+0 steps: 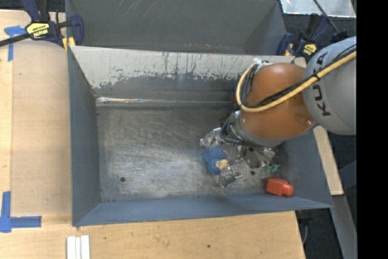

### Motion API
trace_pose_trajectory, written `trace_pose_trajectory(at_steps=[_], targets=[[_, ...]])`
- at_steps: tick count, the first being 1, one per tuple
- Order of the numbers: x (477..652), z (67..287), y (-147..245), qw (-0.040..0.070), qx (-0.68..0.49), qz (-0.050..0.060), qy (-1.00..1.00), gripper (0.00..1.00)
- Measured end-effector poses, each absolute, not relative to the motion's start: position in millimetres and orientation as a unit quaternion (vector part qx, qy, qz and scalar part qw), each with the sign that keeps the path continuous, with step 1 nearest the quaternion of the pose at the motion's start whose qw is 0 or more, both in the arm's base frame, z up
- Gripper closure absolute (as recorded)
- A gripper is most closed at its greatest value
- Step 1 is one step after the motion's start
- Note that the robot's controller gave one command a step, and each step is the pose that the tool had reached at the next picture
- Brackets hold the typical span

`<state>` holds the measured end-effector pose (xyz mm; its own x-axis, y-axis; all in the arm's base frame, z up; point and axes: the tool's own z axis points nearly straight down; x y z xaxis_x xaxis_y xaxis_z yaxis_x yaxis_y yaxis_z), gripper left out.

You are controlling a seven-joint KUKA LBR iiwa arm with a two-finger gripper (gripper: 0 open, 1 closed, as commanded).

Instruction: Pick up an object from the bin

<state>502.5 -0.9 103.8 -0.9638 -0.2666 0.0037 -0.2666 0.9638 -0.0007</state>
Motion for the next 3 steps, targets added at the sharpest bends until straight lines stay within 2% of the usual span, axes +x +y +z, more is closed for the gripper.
trace_pose_trajectory(at_steps=[1,2,3], targets=[[552.7,78,-46,-0.002,0.301,0.001,-0.954,0.00],[528.1,76,-38,-0.012,0.386,0.004,-0.922,0.00],[527.9,77,-37,-0.011,0.385,0.003,-0.923,1.00]])
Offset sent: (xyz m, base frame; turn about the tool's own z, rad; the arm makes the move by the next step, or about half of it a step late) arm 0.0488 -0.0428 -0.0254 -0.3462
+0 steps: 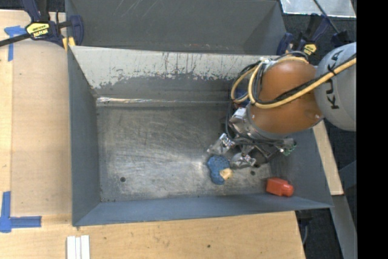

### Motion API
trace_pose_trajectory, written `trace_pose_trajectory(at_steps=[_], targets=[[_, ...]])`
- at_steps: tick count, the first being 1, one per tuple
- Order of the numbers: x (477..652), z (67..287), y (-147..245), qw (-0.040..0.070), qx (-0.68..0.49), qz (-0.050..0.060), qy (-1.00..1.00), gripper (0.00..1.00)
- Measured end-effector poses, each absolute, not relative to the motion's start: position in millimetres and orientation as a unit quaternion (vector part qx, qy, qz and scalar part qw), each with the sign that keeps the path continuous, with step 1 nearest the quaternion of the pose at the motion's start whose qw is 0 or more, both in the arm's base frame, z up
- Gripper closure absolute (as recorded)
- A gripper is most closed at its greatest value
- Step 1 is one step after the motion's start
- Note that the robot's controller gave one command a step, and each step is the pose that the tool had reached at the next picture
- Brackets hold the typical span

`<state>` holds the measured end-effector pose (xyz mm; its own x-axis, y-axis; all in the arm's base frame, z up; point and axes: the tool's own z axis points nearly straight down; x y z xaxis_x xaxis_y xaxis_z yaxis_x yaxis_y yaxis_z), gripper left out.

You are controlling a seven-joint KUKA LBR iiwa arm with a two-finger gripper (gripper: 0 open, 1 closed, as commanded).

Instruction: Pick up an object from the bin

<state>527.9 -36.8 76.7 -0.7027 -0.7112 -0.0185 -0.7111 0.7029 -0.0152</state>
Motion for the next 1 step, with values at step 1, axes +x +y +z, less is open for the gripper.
trace_pose_trajectory(at_steps=[1], targets=[[518.6,269.8,-36.5,0.005,-0.507,-0.003,0.862,1.00]])
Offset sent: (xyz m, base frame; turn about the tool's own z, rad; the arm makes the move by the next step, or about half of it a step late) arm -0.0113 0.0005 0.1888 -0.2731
